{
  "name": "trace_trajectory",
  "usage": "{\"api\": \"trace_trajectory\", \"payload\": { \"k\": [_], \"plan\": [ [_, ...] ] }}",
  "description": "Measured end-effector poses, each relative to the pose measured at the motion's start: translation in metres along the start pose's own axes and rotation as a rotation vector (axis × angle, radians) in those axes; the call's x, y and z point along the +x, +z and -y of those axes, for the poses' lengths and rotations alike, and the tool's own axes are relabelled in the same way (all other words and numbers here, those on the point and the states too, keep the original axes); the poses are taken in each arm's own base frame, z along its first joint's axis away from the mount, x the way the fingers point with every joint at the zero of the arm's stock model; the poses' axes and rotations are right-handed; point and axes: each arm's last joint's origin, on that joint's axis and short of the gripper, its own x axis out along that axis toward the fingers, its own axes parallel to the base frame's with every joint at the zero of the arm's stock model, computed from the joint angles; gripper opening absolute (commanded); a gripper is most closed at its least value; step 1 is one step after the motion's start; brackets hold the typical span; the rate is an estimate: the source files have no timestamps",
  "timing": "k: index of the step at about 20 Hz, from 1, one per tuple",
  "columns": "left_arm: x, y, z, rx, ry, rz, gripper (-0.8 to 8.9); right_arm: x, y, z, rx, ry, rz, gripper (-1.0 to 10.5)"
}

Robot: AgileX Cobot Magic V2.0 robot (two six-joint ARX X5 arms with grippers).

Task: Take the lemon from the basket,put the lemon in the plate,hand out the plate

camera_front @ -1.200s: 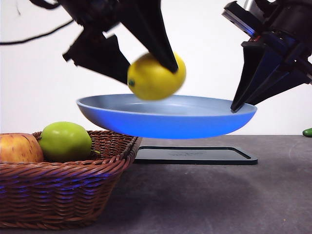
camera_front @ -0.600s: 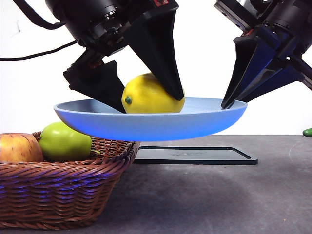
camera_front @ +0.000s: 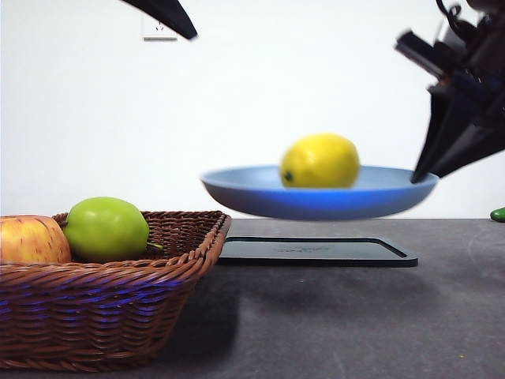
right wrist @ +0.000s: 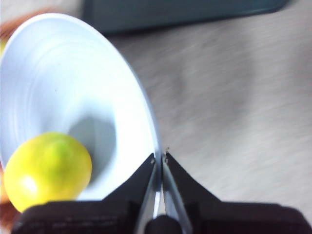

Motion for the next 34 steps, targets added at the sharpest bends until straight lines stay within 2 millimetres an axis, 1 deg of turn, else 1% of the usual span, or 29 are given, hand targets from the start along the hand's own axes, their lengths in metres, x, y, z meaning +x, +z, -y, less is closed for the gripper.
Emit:
{"api": "trace_trajectory", "payload": {
  "k": [3, 6, 12, 14, 16, 18, 21, 23, 28, 31, 32, 33, 34],
  "plan": [
    [-0.016, 0.000, 0.000, 0.009, 0.000, 0.041, 3.75, 0.005, 0.027, 0.017, 0.046, -0.039, 0.014, 0.0],
    [-0.022, -0.001, 0.000, 0.009, -0.002, 0.052, 3.75, 0.016, 0.062, 0.023, 0.053, -0.055, 0.027, 0.0],
    [-0.022, -0.002, -0.001, 0.009, 0.001, 0.040, 3.75, 0.051, 0.130, 0.024, 0.038, -0.052, 0.042, 0.0],
    [-0.022, -0.002, -0.001, 0.009, 0.001, 0.041, 3.75, 0.066, 0.146, 0.028, 0.046, -0.053, 0.038, 0.0],
    [-0.022, -0.002, -0.001, 0.009, 0.003, 0.041, 3.75, 0.084, 0.156, 0.035, 0.070, -0.059, 0.019, 0.0],
    [-0.022, -0.002, -0.001, 0.009, 0.003, 0.041, 3.75, 0.098, 0.161, 0.042, 0.097, -0.069, -0.010, 0.0],
    [-0.022, -0.002, -0.001, 0.009, 0.003, 0.041, 3.75, 0.110, 0.161, 0.049, 0.131, -0.079, -0.038, 0.0],
    [-0.022, -0.002, -0.001, 0.009, 0.003, 0.041, 3.75, 0.109, 0.161, 0.050, 0.139, -0.081, -0.037, 0.2],
    [-0.022, -0.002, -0.001, 0.009, 0.018, 0.045, 3.75, 0.107, 0.163, 0.052, 0.133, -0.081, -0.032, 2.4],
    [-0.022, -0.002, -0.002, 0.010, 0.051, 0.053, 3.74, 0.105, 0.162, 0.053, 0.122, -0.098, -0.033, 2.5],
    [-0.022, -0.001, -0.003, 0.018, 0.081, 0.059, 3.73, 0.101, 0.162, 0.051, 0.117, -0.100, -0.040, 2.5],
    [-0.022, -0.001, -0.004, 0.026, 0.113, 0.066, 3.49, 0.092, 0.161, 0.048, 0.109, -0.102, -0.044, 2.5],
    [-0.022, -0.001, -0.005, 0.037, 0.144, 0.075, 3.00, 0.080, 0.160, 0.041, 0.088, -0.099, -0.041, 2.4]
  ]
}}
